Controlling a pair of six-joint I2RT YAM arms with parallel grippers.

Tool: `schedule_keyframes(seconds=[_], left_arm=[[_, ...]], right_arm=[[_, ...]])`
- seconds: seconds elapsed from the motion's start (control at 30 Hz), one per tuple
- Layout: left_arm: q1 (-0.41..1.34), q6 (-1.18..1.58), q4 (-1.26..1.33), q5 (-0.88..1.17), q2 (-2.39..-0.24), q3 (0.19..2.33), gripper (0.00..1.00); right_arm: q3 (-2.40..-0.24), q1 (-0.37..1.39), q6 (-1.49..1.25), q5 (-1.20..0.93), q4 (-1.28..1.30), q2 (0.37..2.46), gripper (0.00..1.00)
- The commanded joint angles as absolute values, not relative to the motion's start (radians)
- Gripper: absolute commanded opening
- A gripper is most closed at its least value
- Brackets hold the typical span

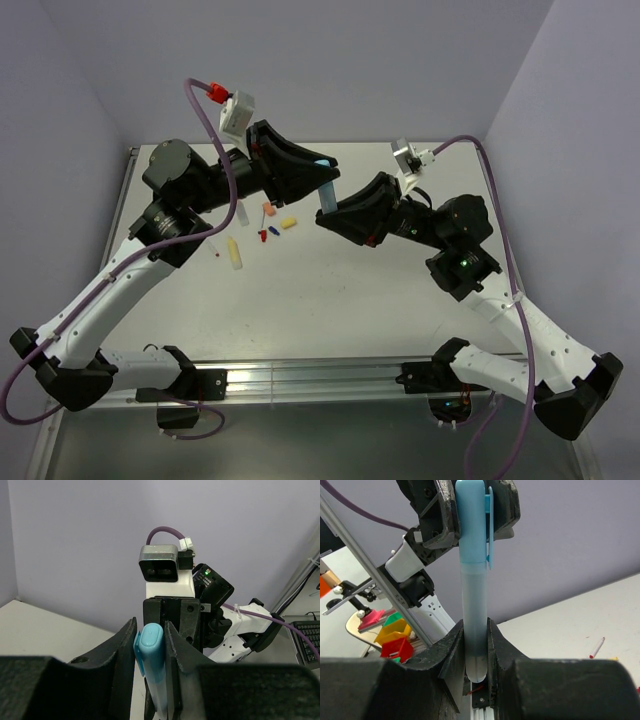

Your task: Insert the pens into the pen caps

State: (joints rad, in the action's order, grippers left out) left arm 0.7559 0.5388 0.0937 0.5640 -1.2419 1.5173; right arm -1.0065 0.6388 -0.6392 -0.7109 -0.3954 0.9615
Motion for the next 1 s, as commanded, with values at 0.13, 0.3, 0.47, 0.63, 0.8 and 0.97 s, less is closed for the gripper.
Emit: schedule_keyframes(seconds=[0.13,0.3,0.47,0.63,0.8,0.97], left_arm=[[0.759,0.551,0.149,0.672,-1.246,1.459,0.0],[0.762,0.549,0.176,0.692,-1.232,1.35,0.0],[0.778,0.532,0.195,0.721,-1.229,1.26,0.0],[0.805,0.503,0.198,0.747,-1.232,1.212,0.0],[0.822,0.494,0.167,0.684,-1.253,1.213,0.0],[0.83,0.514,0.157,0.614,-1.288,1.242,0.0]], right_arm=[[-1.077,0.62,-0.632,-0.695,-0.414,0.988,0.0],[-1.14,0.571,-0.65,-0.721,-0.416,1.005,0.0],[-1.184,0.512,-0.715,-0.768,-0.468,1.04,0.0],[-1.164,0.4,-0.952,-0.876,-0.729,1.091,0.0],[-1.18,0.377,-0.999,-0.904,-0.77,1.129,0.0],[-1.201,0.4,-0.859,-0.862,-0.582,1.112,0.0]])
